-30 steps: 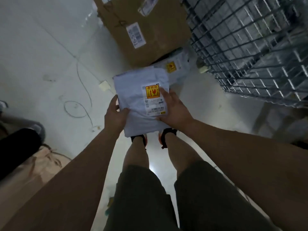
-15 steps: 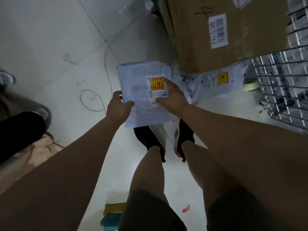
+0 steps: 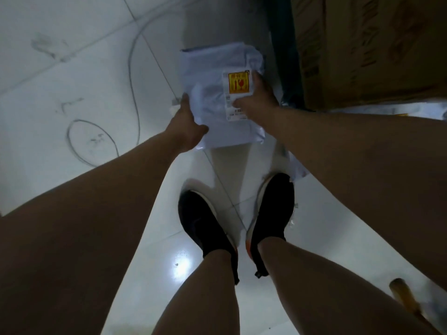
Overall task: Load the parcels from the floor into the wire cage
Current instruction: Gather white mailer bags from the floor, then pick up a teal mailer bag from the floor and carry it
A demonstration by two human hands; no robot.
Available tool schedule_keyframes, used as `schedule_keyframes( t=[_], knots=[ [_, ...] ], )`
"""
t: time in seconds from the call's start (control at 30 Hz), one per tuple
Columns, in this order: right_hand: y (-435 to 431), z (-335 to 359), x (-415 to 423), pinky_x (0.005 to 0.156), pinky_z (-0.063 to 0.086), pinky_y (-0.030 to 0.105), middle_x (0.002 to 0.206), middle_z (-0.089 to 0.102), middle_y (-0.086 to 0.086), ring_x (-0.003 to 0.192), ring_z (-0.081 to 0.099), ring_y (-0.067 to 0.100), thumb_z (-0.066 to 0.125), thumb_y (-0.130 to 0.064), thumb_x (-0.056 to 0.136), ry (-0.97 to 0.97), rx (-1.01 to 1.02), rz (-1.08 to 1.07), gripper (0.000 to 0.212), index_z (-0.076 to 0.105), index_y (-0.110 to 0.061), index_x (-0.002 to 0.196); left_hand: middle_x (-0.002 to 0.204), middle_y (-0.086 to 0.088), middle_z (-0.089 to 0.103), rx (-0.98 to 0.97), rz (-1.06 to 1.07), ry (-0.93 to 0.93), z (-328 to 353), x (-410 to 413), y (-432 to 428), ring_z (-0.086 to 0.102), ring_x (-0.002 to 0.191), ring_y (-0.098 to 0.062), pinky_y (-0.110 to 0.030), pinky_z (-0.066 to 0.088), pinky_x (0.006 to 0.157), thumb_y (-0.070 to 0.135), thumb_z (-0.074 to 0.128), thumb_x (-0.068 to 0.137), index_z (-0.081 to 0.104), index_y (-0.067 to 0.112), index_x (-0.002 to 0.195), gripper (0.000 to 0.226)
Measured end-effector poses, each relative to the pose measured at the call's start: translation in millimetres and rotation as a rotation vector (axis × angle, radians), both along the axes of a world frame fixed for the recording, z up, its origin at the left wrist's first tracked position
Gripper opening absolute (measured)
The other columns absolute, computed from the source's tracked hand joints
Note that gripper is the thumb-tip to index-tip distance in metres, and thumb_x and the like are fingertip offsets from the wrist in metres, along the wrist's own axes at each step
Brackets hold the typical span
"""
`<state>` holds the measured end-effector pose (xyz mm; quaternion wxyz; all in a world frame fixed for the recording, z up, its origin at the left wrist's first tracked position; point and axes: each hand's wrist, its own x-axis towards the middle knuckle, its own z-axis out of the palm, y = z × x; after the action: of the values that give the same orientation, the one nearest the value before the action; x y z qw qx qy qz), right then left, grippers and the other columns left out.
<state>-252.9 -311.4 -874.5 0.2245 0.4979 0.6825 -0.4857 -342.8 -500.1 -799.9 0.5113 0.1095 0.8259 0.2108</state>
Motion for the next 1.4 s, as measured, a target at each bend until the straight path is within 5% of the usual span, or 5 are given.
schedule_keyframes(
  t=[0.1,0.3,0.53,0.83,1.4],
  knots=[
    [-3,14,2,0.108,0.049,0.045,0.153,0.043,-0.002,0.129,0.053,0.030,0.067,-0.056,0.045,-0.018,0.001,0.060,0.119,0.021,-0.051,0.155,0.164,-0.011,0.033,0.034,-0.002,0.027,10,6,-6,0.038,0.146,-0.029,-0.015,0.032,0.094,0.010,0.068,0.094,0.006,0.011,0.164,0.093],
    [-34,135,8,0.122,0.022,0.028,0.171,0.005,0.002,0.154,0.017,0.025,0.080,-0.032,0.083,-0.055,-0.006,0.479,0.107,0.009,-0.033,0.163,0.154,-0.011,0.046,0.106,0.028,0.081,100,13,-35,0.050,0.137,-0.026,-0.036,0.044,0.110,0.024,0.082,0.083,0.026,0.016,0.162,0.097],
    [-74,368,2,0.120,0.031,0.051,0.166,0.023,0.015,0.150,0.027,0.039,0.071,-0.030,0.087,-0.032,0.090,0.963,0.090,0.022,-0.023,0.162,0.148,-0.010,0.050,0.084,0.271,0.115,319,31,-87,0.054,0.130,-0.023,-0.038,0.045,0.108,0.027,0.085,0.082,0.020,0.024,0.163,0.103],
    [-140,658,-16,0.087,0.040,0.024,0.150,0.049,0.008,0.133,0.050,0.026,0.072,-0.026,0.089,0.060,0.064,1.371,0.082,0.030,-0.020,0.160,0.134,-0.005,0.062,-0.053,0.470,0.112,598,89,-161,0.059,0.122,-0.021,-0.029,0.047,0.097,0.037,0.078,0.089,0.040,0.025,0.155,0.077],
    [-364,839,65,0.094,0.054,0.036,0.127,0.064,-0.001,0.104,0.065,0.021,0.072,-0.053,0.084,0.234,0.061,2.159,0.065,0.053,-0.033,0.143,0.123,0.002,0.070,-0.173,1.543,0.399,783,355,-299,0.064,0.109,-0.022,-0.031,0.047,0.087,0.047,0.063,0.096,0.057,0.028,0.139,0.047]
  ],
)
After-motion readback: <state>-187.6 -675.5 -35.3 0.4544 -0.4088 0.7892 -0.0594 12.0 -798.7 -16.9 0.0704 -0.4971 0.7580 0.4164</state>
